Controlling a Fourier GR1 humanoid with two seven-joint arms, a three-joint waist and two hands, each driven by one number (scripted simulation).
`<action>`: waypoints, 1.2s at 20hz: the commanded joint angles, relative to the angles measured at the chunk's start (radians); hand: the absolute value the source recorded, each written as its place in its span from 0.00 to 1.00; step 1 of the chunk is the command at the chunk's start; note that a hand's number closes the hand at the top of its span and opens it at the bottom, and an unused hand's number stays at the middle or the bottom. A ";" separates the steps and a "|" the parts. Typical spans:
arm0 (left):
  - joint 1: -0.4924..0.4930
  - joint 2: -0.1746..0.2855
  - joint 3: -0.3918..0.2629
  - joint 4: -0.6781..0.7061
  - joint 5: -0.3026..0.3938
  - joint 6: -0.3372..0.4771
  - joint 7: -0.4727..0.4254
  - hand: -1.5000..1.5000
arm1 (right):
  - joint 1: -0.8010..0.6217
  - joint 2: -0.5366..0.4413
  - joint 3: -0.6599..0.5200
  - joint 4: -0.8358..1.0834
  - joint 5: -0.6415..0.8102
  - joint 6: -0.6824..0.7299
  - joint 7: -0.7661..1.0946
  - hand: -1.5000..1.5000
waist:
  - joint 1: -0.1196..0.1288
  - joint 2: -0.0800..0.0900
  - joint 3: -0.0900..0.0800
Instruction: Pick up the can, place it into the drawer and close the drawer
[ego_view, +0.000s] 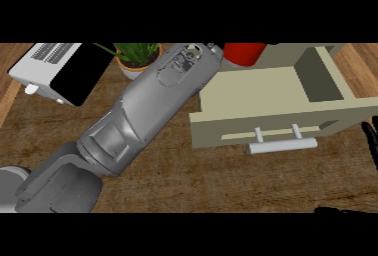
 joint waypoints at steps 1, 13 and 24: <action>0.006 0.000 -0.047 0.024 0.038 0.032 -0.030 1.00 | -0.048 -0.021 0.000 0.057 0.004 0.010 -0.010 0.00 | -0.016 0.008 0.001; 0.020 0.000 -0.128 0.096 0.067 0.040 -0.071 0.00 | -0.079 -0.053 -0.026 0.004 -0.023 0.001 0.061 0.00 | -0.026 0.010 0.000; 0.060 0.000 -0.180 0.089 0.116 0.161 -0.105 0.00 | -0.050 -0.008 0.032 -0.029 0.012 -0.007 0.039 0.00 | -0.041 0.010 0.000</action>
